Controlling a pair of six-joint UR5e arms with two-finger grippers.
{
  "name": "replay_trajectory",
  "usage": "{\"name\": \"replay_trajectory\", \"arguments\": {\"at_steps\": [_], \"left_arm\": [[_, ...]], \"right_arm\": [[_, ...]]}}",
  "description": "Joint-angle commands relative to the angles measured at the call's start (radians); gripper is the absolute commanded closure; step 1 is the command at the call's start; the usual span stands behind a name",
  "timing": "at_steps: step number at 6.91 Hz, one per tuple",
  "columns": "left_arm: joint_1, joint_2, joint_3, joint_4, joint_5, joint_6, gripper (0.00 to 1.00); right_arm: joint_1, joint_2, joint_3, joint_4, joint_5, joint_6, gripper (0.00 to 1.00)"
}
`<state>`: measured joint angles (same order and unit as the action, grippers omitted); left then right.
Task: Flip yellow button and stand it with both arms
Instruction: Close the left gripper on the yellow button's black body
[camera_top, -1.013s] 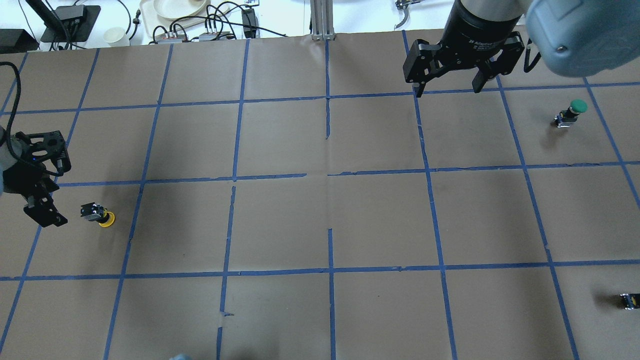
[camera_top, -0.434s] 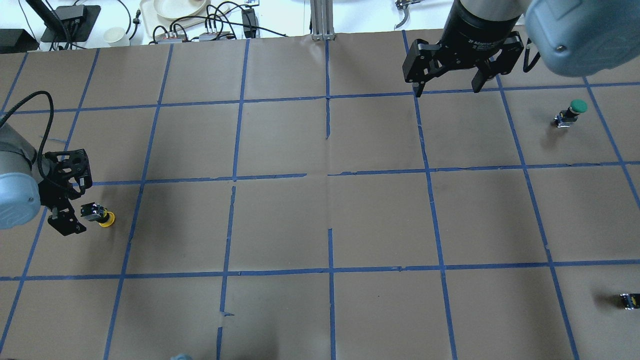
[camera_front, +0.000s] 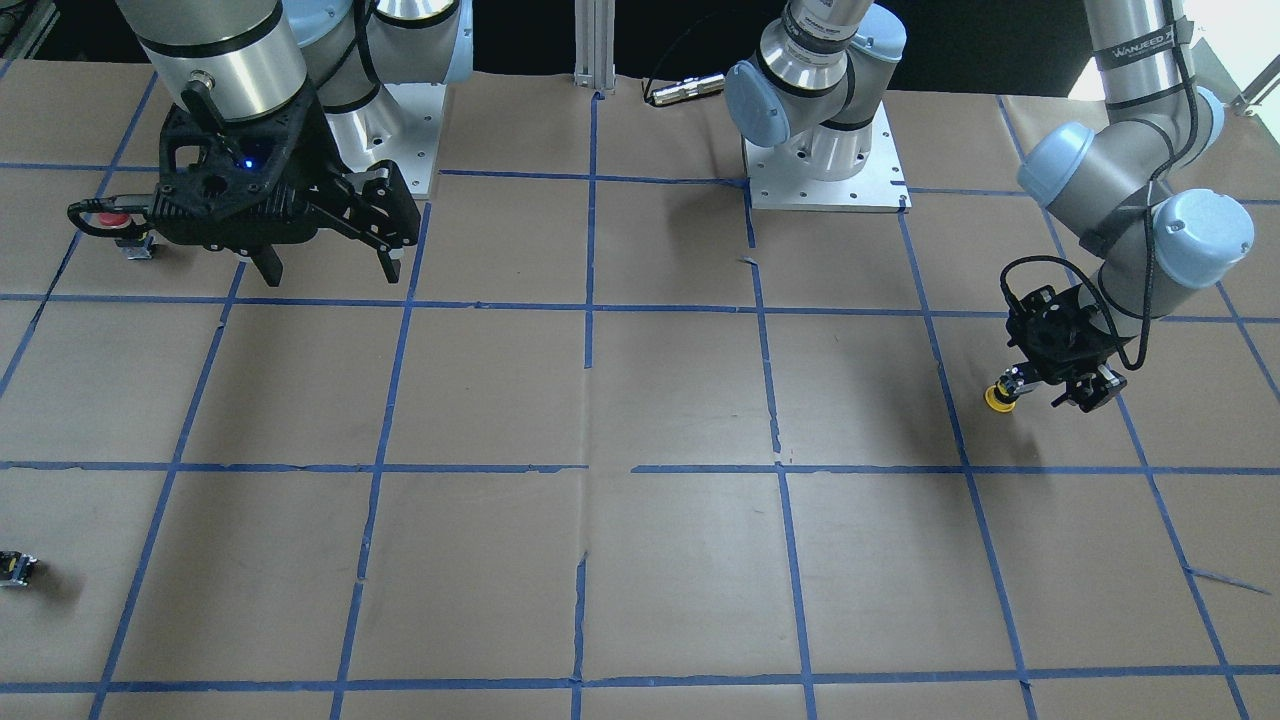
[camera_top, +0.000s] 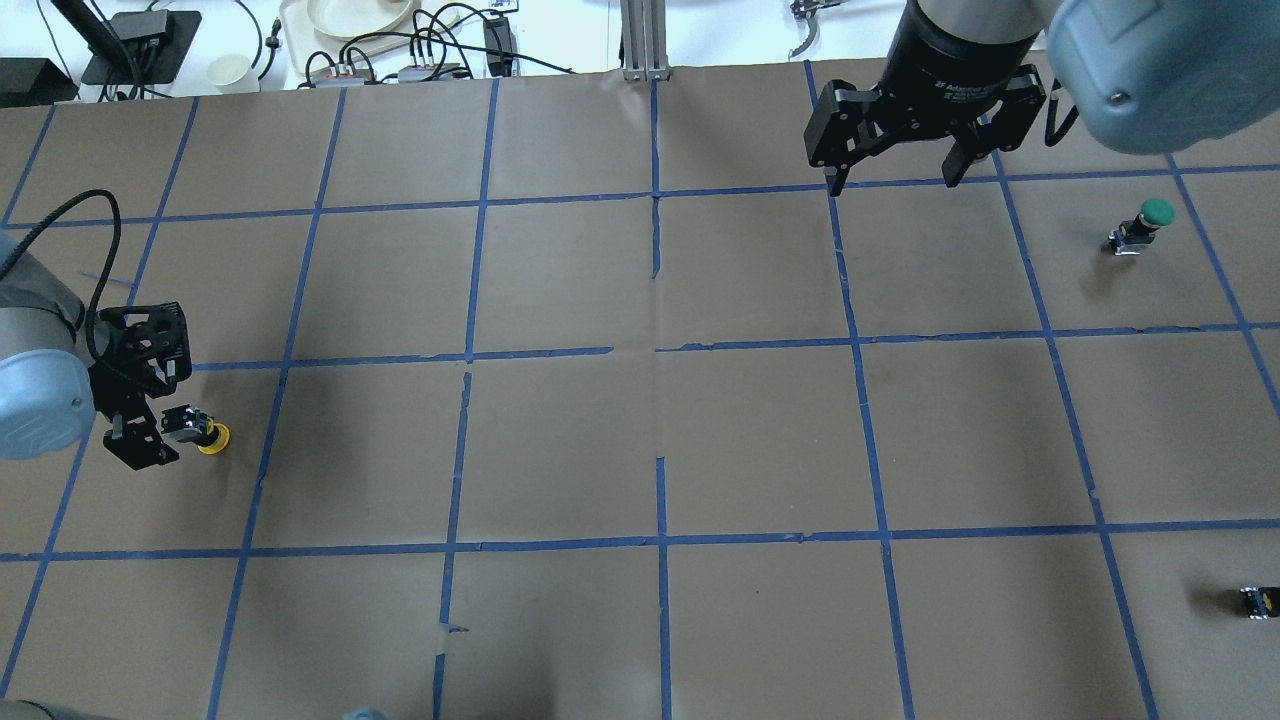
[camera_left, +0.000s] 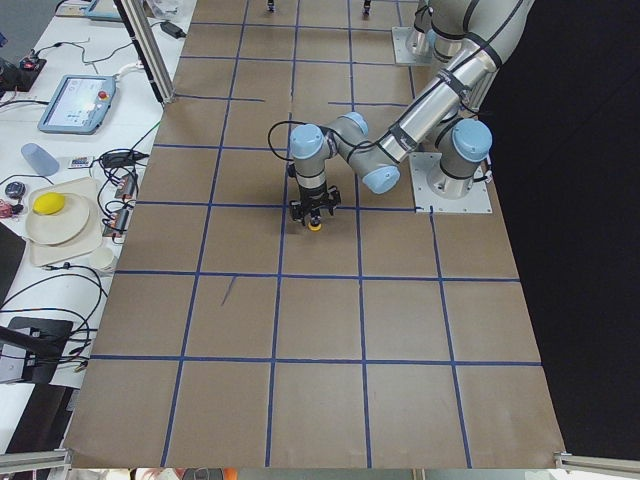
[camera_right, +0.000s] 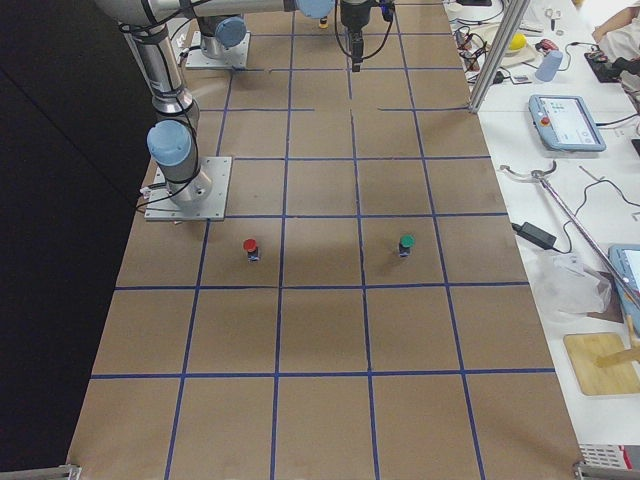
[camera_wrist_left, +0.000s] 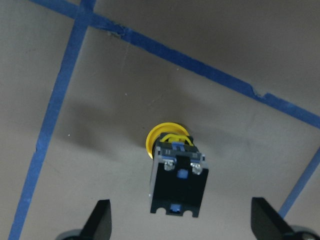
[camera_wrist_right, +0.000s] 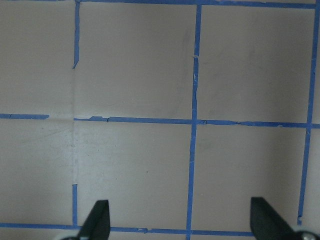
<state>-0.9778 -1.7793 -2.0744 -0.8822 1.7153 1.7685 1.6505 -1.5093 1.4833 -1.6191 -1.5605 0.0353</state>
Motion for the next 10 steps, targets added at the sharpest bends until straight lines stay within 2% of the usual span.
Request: {"name": "replay_trajectory", "arguments": {"at_steps": [1, 2, 3, 4, 5, 6, 8, 9, 10], "left_arm": [[-0.004, -0.003, -0.004, 0.000, -0.032, 0.002, 0.05], [-0.004, -0.006, -0.003, 0.000, -0.033, 0.012, 0.08], [-0.004, -0.008, -0.003, 0.000, -0.031, 0.023, 0.28], [-0.004, -0.006, -0.004, -0.003, -0.029, 0.023, 0.53], [-0.004, -0.006, -0.004, -0.009, -0.032, 0.022, 0.83], [-0.004, -0.006, -0.001, -0.012, -0.033, 0.022, 0.98], [-0.010, 0.000, 0.014, -0.015, -0.051, -0.007, 1.00], [-0.019, 0.012, 0.029, -0.023, -0.057, -0.083, 1.00], [-0.031, 0.023, 0.071, -0.103, -0.078, -0.235, 1.00]], "right_arm": [[0.000, 0.001, 0.000, 0.001, -0.001, 0.000, 0.00], [0.000, 0.001, 0.000, -0.001, -0.001, 0.000, 0.00], [0.000, 0.001, 0.000, 0.001, -0.001, 0.000, 0.00], [0.000, 0.001, 0.000, 0.001, -0.001, 0.000, 0.00], [0.000, 0.001, 0.000, 0.001, -0.001, 0.000, 0.00], [0.000, 0.001, 0.000, 0.001, -0.001, 0.000, 0.00], [0.000, 0.001, 0.000, -0.001, -0.001, 0.000, 0.00], [0.000, 0.000, 0.000, -0.001, -0.001, 0.000, 0.00], [0.000, 0.000, 0.000, -0.001, -0.001, 0.000, 0.00]]}}
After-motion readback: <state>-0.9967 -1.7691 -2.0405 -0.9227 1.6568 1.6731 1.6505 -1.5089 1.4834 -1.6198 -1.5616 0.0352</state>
